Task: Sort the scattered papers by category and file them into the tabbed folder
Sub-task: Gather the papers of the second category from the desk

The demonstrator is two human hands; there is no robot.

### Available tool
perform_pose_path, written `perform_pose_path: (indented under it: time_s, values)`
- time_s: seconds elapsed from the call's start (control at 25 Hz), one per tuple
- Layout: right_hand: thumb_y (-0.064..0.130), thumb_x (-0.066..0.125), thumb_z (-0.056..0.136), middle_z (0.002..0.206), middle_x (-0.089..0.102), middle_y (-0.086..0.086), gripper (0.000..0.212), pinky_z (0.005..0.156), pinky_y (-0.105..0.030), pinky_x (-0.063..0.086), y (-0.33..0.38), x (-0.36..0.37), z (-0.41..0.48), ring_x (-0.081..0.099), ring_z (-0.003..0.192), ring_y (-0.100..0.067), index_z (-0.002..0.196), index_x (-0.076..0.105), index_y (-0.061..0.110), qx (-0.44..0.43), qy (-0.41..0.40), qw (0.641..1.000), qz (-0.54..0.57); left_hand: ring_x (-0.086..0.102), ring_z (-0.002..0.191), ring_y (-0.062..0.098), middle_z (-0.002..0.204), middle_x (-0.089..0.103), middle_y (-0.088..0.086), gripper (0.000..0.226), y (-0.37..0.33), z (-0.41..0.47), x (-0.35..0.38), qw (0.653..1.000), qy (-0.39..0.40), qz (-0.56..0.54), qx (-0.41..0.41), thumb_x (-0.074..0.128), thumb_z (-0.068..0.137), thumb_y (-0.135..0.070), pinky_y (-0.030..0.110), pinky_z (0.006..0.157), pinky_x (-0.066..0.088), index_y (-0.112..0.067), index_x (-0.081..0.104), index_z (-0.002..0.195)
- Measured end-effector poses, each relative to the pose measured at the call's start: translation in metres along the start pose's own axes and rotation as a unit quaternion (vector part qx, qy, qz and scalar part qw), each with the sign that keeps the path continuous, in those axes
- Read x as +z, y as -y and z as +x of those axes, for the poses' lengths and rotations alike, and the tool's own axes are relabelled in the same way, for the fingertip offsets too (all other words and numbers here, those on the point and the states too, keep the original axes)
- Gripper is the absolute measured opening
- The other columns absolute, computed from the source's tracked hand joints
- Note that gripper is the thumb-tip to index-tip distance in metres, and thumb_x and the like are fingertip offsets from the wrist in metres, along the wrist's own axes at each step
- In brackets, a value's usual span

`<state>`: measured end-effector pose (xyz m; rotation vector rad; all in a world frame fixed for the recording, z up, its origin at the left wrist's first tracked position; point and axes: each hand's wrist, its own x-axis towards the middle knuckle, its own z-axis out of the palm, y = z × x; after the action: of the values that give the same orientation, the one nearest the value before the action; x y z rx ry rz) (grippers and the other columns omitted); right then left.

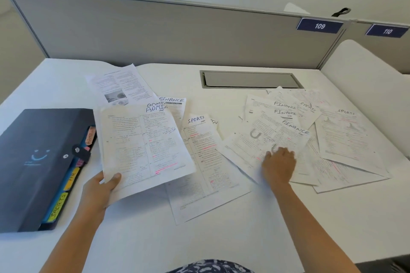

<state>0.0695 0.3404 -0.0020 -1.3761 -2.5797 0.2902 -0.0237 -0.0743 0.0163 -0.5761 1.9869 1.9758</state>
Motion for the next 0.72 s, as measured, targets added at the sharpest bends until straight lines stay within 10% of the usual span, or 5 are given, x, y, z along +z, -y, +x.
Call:
perform_pose_path:
  time_s: [0.2, 0.36, 0.72]
  values:
    - [0.031, 0.065, 0.085, 0.112, 0.056, -0.019, 0.047, 0.087, -0.041, 0.045, 0.061, -0.008, -0.075, 0.052, 0.101, -0.034, 0.117, 0.054, -0.001, -0.171, 0.019, 0.981, 0.091, 0.057, 0.109, 0.034, 0.119, 0.06, 0.009, 0.041, -0.003, -0.002, 0.004, 1.0, 0.001, 0.01, 0.0, 0.058, 0.092, -0.009, 0.045, 0.092, 0.048, -0.009, 0.051, 0.133]
    - [0.065, 0.063, 0.073, 0.117, 0.046, -0.012, 0.078, 0.083, -0.031, 0.044, 0.087, -0.012, -0.098, 0.049, 0.101, -0.025, 0.118, 0.042, 0.004, -0.06, 0.109, 0.991, -0.05, 0.058, 0.109, 0.035, 0.117, 0.06, 0.008, 0.042, -0.008, -0.001, 0.007, 1.0, -0.008, 0.021, 0.01, 0.059, 0.092, -0.012, 0.047, 0.091, 0.049, -0.011, 0.051, 0.133]
    - [0.062, 0.068, 0.071, 0.117, 0.048, -0.013, 0.078, 0.081, -0.033, 0.048, 0.045, -0.017, -0.072, 0.052, 0.103, -0.028, 0.115, 0.039, 0.004, 0.014, 0.092, 0.993, -0.076, 0.057, 0.107, 0.033, 0.118, 0.059, 0.007, 0.042, -0.003, -0.011, 0.023, 1.0, -0.008, 0.015, 0.007, 0.059, 0.092, -0.012, 0.041, 0.085, 0.048, -0.01, 0.051, 0.133]
